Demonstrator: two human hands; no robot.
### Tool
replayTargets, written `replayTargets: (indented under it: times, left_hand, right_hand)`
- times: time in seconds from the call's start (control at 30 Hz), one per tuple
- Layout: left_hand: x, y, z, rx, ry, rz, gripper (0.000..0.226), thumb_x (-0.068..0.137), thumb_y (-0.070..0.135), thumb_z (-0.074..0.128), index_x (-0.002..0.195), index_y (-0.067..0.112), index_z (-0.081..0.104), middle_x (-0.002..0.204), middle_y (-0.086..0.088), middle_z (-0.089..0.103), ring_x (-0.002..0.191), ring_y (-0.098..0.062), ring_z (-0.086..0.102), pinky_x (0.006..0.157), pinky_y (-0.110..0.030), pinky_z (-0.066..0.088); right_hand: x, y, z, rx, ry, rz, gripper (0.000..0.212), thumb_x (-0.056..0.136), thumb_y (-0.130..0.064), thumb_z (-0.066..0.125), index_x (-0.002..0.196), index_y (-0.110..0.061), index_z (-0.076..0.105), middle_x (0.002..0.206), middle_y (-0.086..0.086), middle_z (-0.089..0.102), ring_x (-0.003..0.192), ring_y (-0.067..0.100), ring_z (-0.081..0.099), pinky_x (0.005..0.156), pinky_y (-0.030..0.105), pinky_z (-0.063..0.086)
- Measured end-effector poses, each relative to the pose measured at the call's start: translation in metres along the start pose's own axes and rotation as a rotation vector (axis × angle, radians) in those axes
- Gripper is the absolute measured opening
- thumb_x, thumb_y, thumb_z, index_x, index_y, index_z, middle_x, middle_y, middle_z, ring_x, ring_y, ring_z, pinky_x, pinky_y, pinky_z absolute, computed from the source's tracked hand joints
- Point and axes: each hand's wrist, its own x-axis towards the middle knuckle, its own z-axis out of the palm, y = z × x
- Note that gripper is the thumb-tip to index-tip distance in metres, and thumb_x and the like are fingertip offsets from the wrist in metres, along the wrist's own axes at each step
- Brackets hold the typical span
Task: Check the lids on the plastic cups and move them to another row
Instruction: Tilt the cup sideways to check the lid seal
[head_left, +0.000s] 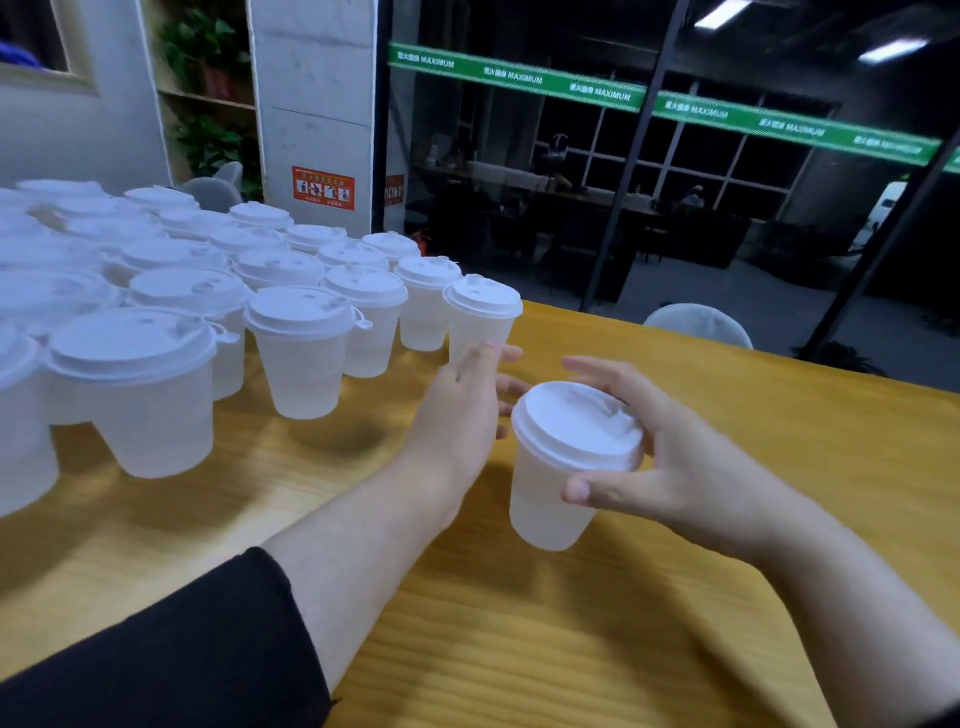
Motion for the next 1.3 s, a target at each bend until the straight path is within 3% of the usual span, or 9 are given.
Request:
replayTargets:
  times: [0.13,0.23,0.4,0.47,0.6,0.8,0.93,1.07,1.3]
  left_hand:
    - [0.003,-0.010,0.001,-0.024,-0.128,-0.206,0.046,0.110,0.047,0.035,0.110,0.019,0.073,0.105,-0.006,0.079,0.100,-0.027,0.073,0.095,-0.041,0.057]
    - [0.003,-0.014,0.004,-0.106,-0.240,-0.248,0.048,0.108,0.051,0.039,0.121,0.021,0.073,0.114,-0.006,0.078,0.110,-0.029,0.072,0.106,-0.052,0.052]
    - [-0.012,-0.007,0.012,-0.504,-0.441,-0.407,0.050,0.105,0.053,0.050,0.133,0.017,0.069,0.109,-0.010,0.070,0.090,-0.029,0.065,0.081,-0.041,0.061]
    - [-0.016,-0.003,0.015,-0.608,-0.440,-0.464,0.048,0.101,0.054,0.056,0.127,0.018,0.072,0.099,-0.005,0.068,0.076,-0.023,0.061,0.069,-0.032,0.056]
    - [-0.019,0.000,0.015,-0.497,-0.390,-0.534,0.032,0.100,0.050,0.052,0.106,0.024,0.070,0.077,-0.001,0.062,0.057,-0.018,0.049,0.043,-0.021,0.036]
    - [-0.028,0.000,0.022,-0.449,-0.337,-0.576,0.030,0.098,0.045,0.051,0.100,0.022,0.071,0.073,-0.005,0.061,0.053,-0.020,0.047,0.039,-0.020,0.029]
    - [-0.029,0.002,0.026,-0.497,-0.214,-0.524,0.033,0.095,0.048,0.059,0.102,0.020,0.076,0.076,-0.006,0.065,0.050,-0.021,0.047,0.037,-0.020,0.028]
    - [-0.027,0.001,0.025,-0.456,-0.104,-0.483,0.034,0.094,0.050,0.063,0.100,0.019,0.076,0.072,-0.004,0.066,0.047,-0.020,0.047,0.038,-0.022,0.029]
    - [-0.026,0.003,0.019,-0.416,-0.372,-0.598,0.036,0.093,0.062,0.057,0.093,0.029,0.073,0.074,0.000,0.062,0.050,-0.018,0.046,0.039,-0.019,0.027]
  right_hand:
    - [0.004,-0.002,0.008,0.015,0.088,-0.018,0.081,0.063,-0.061,0.088,0.131,-0.061,0.045,0.124,-0.040,0.056,0.118,-0.012,0.054,0.089,0.009,0.046]
    - [0.003,-0.002,0.008,0.105,0.277,-0.042,0.080,0.063,-0.059,0.086,0.133,-0.053,0.048,0.119,-0.034,0.059,0.113,-0.011,0.056,0.083,0.005,0.045]
    - [0.001,-0.009,0.010,0.261,0.515,-0.064,0.075,0.066,-0.056,0.079,0.134,-0.041,0.051,0.116,-0.019,0.067,0.104,-0.009,0.062,0.077,0.006,0.046]
    - [-0.001,-0.014,0.007,0.245,0.493,-0.043,0.076,0.065,-0.065,0.076,0.135,-0.046,0.051,0.115,-0.023,0.066,0.106,-0.011,0.061,0.077,0.004,0.045]
    - [-0.009,-0.013,-0.006,0.146,0.326,-0.070,0.084,0.064,-0.078,0.065,0.141,-0.047,0.052,0.126,-0.033,0.062,0.117,-0.019,0.053,0.083,-0.001,0.040]
    - [-0.017,-0.014,-0.008,0.013,0.229,-0.110,0.076,0.069,-0.074,0.067,0.141,-0.056,0.047,0.136,-0.035,0.053,0.128,-0.009,0.049,0.094,0.018,0.043]
    - [-0.011,-0.013,-0.001,0.120,0.347,-0.076,0.069,0.068,-0.073,0.069,0.134,-0.056,0.055,0.128,-0.031,0.061,0.121,-0.007,0.056,0.087,0.012,0.045]
    - [-0.006,-0.011,0.006,0.143,0.433,-0.032,0.081,0.063,-0.079,0.065,0.138,-0.050,0.055,0.129,-0.029,0.062,0.121,-0.009,0.055,0.086,0.013,0.046]
    - [-0.017,-0.013,-0.006,0.087,0.320,-0.077,0.081,0.070,-0.076,0.062,0.144,-0.045,0.051,0.130,-0.036,0.058,0.122,-0.014,0.052,0.085,0.000,0.039]
